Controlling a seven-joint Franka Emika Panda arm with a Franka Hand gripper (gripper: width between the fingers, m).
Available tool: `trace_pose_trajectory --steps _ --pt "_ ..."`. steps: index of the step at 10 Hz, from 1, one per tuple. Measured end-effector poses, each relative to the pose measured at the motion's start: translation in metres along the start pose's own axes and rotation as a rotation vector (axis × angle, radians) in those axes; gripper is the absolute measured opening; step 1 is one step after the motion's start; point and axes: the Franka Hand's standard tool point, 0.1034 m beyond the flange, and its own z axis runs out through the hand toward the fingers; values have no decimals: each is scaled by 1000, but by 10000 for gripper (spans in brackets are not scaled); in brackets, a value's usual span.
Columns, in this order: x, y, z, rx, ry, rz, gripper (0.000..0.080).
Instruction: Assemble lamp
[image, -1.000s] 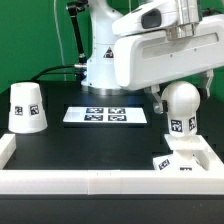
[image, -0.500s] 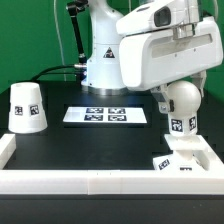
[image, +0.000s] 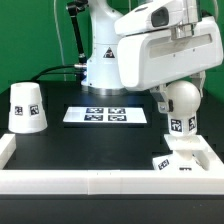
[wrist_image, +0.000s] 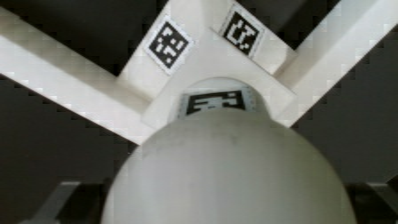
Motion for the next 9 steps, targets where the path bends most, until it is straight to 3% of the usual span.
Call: trace_pose_trajectory --steps 5,9 --pt "1 3 -2 -18 14 625 579" --pt "-1 5 -2 -20 18 838 580"
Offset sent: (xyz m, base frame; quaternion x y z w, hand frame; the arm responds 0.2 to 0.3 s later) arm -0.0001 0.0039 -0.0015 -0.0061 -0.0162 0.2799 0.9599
